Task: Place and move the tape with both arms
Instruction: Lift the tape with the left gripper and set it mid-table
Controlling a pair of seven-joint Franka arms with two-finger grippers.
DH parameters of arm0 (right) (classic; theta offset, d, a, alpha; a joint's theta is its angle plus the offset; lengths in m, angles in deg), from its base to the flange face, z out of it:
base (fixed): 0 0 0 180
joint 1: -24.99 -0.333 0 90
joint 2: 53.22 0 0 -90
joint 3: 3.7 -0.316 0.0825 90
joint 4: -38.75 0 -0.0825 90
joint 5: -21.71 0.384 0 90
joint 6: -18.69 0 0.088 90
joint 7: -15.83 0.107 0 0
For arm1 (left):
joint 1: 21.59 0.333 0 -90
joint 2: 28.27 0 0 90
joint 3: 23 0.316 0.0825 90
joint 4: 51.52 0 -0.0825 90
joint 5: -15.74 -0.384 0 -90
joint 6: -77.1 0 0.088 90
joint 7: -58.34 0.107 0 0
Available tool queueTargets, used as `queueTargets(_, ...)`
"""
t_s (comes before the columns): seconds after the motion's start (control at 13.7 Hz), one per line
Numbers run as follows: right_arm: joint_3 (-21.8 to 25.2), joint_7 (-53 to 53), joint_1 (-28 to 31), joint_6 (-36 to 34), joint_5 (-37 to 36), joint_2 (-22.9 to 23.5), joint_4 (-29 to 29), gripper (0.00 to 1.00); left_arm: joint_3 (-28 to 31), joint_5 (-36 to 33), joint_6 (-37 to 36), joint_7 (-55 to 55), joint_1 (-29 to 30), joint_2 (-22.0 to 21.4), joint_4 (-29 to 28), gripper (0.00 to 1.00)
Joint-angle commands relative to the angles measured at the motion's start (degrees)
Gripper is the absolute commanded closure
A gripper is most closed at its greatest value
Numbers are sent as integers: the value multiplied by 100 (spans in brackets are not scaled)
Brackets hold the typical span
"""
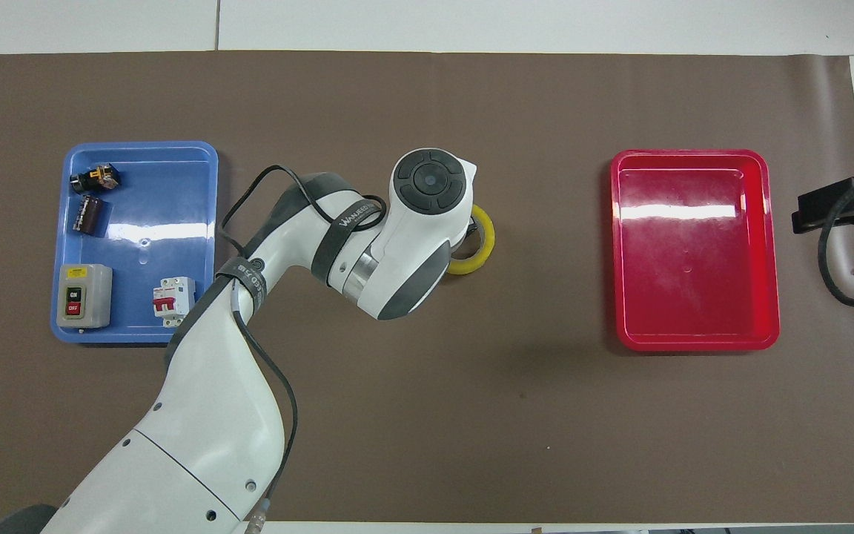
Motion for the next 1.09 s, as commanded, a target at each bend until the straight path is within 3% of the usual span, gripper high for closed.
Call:
queueTargets(0.0,-25,-75,14,116,5,-88,127,0,98,10,342,-91,-151,-364,-604,100)
queueTargets(0.15,-25,-93,5,186,5,-88,145,0,98,18,333,-91,-142,-364,-613,100)
queueTargets(0.22,-34,-93,-4,213,5,-88,145,0,98,18,298,-91,-134,-364,-604,65)
queueTargets(0.36,-42,-93,-4,239,5,-88,145,0,115,18,193,-169,-107,-364,-491,18)
queueTargets(0.44,-42,-102,-4,231,5,-88,145,0,115,18,-51,-170,-72,-355,-307,0)
queueTargets(0.58,-60,-93,-13,196,-4,-96,145,0,255,27,-544,-144,24,-390,63,0)
queueTargets(0.88,-86,-58,-354,248,5,-105,320,0,300,45,-1273,197,744,-1250,55,0)
queueTargets(1.02,-86,405,-871,947,5,-158,897,0,291,71,-1800,925,1244,-1645,29,0)
